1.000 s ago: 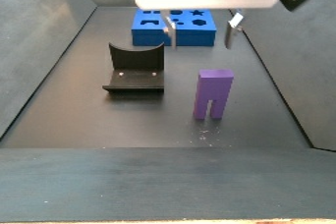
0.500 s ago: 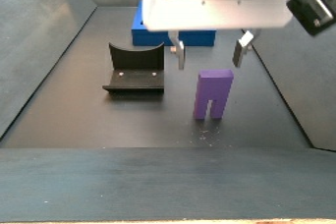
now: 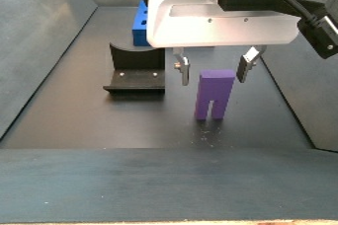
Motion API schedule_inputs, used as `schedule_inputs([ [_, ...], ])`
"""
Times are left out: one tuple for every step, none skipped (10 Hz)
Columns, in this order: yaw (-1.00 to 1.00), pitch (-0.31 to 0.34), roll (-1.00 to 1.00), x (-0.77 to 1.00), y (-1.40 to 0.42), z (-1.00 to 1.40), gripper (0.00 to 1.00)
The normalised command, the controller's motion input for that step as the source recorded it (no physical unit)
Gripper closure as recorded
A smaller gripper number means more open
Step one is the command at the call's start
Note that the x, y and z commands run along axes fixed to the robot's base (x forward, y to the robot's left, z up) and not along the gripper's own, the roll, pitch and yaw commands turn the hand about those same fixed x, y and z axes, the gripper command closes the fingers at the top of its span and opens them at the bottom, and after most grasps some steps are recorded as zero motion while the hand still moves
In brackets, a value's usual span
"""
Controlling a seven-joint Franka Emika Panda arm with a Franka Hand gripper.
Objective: Pick up the double-square object. Move to above the board. Insert the double-square object.
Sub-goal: Pick up the double-square object.
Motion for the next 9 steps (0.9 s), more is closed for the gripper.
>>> schedule_inputs([
  [0.0, -0.277, 0.12, 0.0, 0.0, -0.62, 0.0],
  [0.0, -0.071, -0.13, -0.02, 0.09, 0.0, 0.0],
  [0.0, 0.0, 0.0, 0.0, 0.0, 0.0, 1.0],
  [0.0, 0.0, 0.0, 0.0, 0.0, 0.0, 1.0],
  [0.0, 0.0, 0.0, 0.0, 0.0, 0.0, 1.0],
  [0.0, 0.0, 0.0, 0.0, 0.0, 0.0, 1.0],
  [0.0, 0.0, 0.0, 0.0, 0.0, 0.0, 1.0],
  [0.0, 0.0, 0.0, 0.0, 0.0, 0.0, 1.0],
  [0.0, 0.0, 0.0, 0.0, 0.0, 0.0, 1.0],
])
